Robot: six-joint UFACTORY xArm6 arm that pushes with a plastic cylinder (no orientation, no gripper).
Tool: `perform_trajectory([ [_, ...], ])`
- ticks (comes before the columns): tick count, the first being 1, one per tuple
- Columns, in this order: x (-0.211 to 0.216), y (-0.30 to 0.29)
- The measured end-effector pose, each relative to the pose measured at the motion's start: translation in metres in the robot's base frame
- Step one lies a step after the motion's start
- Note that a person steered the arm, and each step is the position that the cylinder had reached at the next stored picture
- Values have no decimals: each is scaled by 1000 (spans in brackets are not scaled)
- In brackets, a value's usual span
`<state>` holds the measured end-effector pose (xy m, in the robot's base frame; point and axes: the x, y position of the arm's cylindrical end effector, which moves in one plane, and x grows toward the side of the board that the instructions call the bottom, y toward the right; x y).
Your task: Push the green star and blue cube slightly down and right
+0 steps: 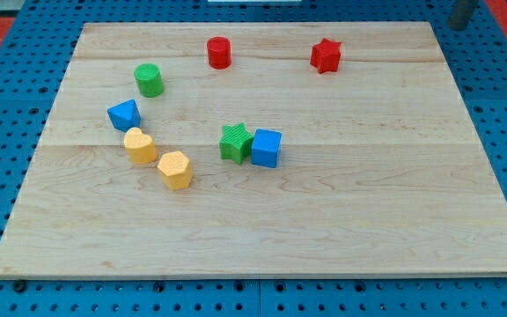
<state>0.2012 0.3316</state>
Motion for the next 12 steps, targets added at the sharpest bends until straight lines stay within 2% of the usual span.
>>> perform_trajectory([
  [3,2,7],
  [5,45,-2],
  [9,40,-42],
  [10,89,-101],
  [11,114,-179],
  [12,164,-262],
])
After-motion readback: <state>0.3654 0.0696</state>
